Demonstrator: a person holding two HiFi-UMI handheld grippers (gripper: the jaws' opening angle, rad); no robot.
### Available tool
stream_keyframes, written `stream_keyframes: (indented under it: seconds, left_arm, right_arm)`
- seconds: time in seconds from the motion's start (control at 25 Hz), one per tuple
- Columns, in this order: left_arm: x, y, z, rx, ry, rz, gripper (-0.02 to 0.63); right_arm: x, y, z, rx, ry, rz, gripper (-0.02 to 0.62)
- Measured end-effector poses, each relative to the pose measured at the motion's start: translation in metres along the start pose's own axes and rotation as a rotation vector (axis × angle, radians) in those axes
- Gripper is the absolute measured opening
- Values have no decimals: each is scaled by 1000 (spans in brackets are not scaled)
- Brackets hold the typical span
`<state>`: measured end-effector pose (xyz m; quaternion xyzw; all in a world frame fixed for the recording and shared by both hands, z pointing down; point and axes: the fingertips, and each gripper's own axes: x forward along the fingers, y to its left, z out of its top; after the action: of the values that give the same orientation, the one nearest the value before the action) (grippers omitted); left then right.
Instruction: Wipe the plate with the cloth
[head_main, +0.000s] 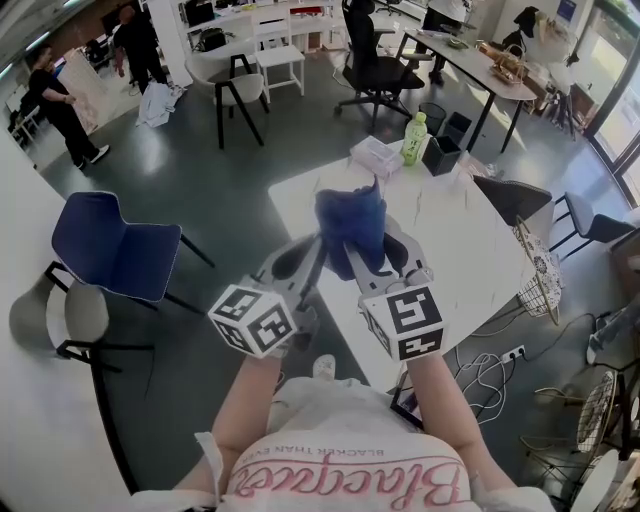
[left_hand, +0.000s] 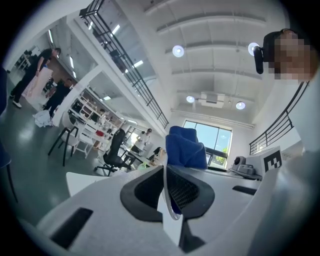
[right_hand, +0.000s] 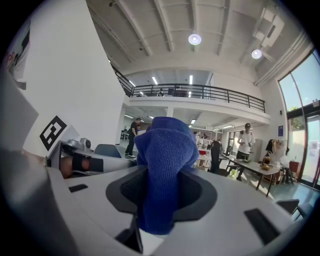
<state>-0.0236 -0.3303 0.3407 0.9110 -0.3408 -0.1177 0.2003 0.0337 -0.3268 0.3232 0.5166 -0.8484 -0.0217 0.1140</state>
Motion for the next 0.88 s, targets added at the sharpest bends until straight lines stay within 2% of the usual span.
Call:
stream_keyframes:
  seconds: [0.32, 0.64, 0.76, 0.88]
  left_arm:
    - [4, -1, 0, -8, -20, -8, 18]
    - [5, 8, -4, -20, -19, 25, 18]
    - [5, 10, -8, -10, -16, 43, 18]
    - [4, 9, -7, -27, -25, 48, 18]
  right_arm:
    - [-22, -59, -30, 75, 52, -156, 126]
    - [-60, -107, -67, 158, 122, -316, 126]
    - [-71, -99, -61, 182, 90, -304, 126]
    - [-70, -71, -42, 201, 45, -220, 126]
